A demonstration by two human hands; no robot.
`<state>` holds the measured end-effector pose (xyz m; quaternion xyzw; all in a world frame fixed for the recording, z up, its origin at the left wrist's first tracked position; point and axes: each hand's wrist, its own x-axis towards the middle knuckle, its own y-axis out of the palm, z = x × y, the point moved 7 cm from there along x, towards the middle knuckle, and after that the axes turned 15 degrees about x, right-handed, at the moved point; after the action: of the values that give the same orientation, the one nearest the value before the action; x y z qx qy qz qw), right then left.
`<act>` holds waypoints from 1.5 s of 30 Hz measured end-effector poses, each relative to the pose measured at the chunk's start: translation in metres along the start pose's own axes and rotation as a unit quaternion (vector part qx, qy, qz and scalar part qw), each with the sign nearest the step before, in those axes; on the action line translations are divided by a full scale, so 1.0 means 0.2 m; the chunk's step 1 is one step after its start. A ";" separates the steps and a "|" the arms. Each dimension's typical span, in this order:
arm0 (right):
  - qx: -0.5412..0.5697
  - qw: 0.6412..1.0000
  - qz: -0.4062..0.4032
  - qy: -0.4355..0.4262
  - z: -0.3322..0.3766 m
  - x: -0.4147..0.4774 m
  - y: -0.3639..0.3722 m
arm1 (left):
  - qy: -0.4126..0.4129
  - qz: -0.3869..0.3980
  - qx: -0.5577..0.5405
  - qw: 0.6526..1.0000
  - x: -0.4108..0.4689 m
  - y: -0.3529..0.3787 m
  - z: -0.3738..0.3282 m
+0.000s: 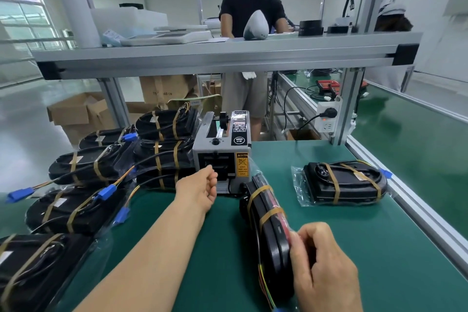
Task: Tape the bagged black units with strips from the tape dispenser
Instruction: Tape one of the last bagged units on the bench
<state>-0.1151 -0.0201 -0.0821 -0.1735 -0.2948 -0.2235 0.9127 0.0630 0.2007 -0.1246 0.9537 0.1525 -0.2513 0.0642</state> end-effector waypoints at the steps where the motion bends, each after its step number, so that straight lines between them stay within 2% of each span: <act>1: -0.004 1.000 0.000 -0.001 0.00 0.00 0.00 | -0.005 -0.001 -0.004 1.000 0.01 0.01 -0.01; 6: -0.004 1.000 0.004 0.005 -0.01 0.00 -0.01 | -0.019 -0.004 -0.039 0.999 0.04 0.06 -0.04; 9: 0.008 1.000 0.003 0.006 -0.01 0.00 -0.01 | -0.020 -0.037 -0.063 0.997 0.05 0.08 -0.04; 12: 0.012 1.000 0.004 0.006 -0.02 0.00 -0.02 | 0.015 -0.051 -0.068 0.996 0.03 0.06 -0.05; 14: 0.014 1.000 0.002 0.005 -0.02 0.00 -0.02 | 0.056 -0.030 -0.056 0.996 -0.02 0.05 -0.06; 16: 0.027 1.000 0.009 0.013 -0.04 0.00 -0.02 | 0.100 0.041 -0.022 0.994 -0.13 0.04 -0.08; 18: 0.031 0.999 0.016 0.015 -0.05 0.01 -0.02 | 0.146 0.162 0.035 0.975 -0.29 0.08 -0.10; 21: 0.018 1.000 0.024 0.005 -0.05 0.02 -0.02 | 0.188 0.329 0.159 0.912 -0.56 0.16 -0.07; 23: 0.028 0.999 0.031 0.005 -0.05 0.02 -0.03 | 0.193 0.369 0.228 0.880 -0.67 0.20 -0.03; 27: 0.046 0.998 0.035 0.005 -0.05 0.02 -0.04 | 0.226 0.323 0.331 0.857 -0.72 0.24 0.00; 31: 0.046 0.998 0.037 0.008 -0.05 0.02 -0.04 | 0.250 0.319 0.389 0.827 -0.72 0.27 0.01; 35: 0.052 0.998 0.037 0.006 -0.03 0.03 -0.04 | 0.267 0.297 0.427 0.811 -0.69 0.27 0.01; 45: 0.060 0.998 0.034 0.010 -0.03 0.03 -0.03 | 0.296 0.253 0.437 0.811 -0.66 0.27 0.01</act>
<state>-0.1124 -0.0298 -0.0819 -0.1259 -0.2921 -0.1762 0.9315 -0.0300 0.1153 -0.0590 0.9141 -0.2087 0.0283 -0.3465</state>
